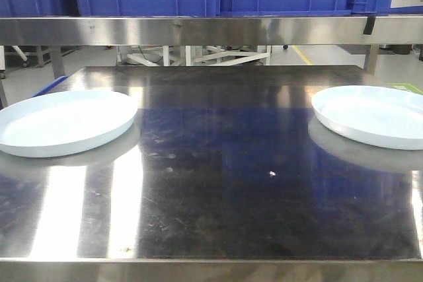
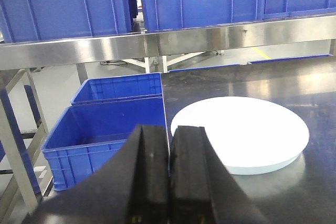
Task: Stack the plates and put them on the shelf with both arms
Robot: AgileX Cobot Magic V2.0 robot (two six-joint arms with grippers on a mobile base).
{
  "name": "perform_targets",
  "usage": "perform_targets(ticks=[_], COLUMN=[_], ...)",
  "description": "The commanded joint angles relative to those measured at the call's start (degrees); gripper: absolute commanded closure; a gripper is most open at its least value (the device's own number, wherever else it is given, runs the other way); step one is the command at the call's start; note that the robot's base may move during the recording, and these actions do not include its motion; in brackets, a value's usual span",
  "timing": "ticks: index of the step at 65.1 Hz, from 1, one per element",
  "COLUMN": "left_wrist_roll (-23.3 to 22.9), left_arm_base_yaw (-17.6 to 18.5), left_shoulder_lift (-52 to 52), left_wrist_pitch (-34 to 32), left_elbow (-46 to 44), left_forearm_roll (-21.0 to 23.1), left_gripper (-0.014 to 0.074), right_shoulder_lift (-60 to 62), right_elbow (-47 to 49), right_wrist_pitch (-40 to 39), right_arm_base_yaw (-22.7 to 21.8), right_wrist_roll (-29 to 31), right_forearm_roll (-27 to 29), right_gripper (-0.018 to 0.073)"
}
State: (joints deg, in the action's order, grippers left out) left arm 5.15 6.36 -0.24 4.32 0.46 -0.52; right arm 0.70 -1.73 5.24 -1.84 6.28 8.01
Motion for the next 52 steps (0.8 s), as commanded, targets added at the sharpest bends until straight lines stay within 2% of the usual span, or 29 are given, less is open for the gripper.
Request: perform_targets(ticks=[1, 17, 34, 52], left_wrist_roll=[-0.52, -0.52, -0.52, -0.52], left_arm_base_yaw=[-0.13, -0.13, -0.13, -0.13], left_shoulder_lift=[-1.33, -0.9, 3.1, 16.93], left_wrist_pitch=[-5.19, -5.49, -4.77, 3.37], left_elbow=[0.26, -1.01, -7.15, -17.62], left_forearm_roll=[0.07, 1.17, 1.17, 1.17], left_gripper=[0.0514, 0.0514, 0.0514, 0.0514], right_shoulder_lift=[0.99, 0.99, 0.99, 0.99], right_elbow=[0.04, 0.04, 0.04, 0.04], right_wrist_pitch=[-5.24, -5.24, -5.24, -5.24], right_arm_base_yaw=[-0.06, -0.06, -0.06, -0.06], right_wrist_roll=[0.04, 0.04, 0.04, 0.04], right_forearm_roll=[-0.55, -0.55, -0.55, -0.55], right_gripper=[0.0503, 0.0503, 0.0503, 0.0503])
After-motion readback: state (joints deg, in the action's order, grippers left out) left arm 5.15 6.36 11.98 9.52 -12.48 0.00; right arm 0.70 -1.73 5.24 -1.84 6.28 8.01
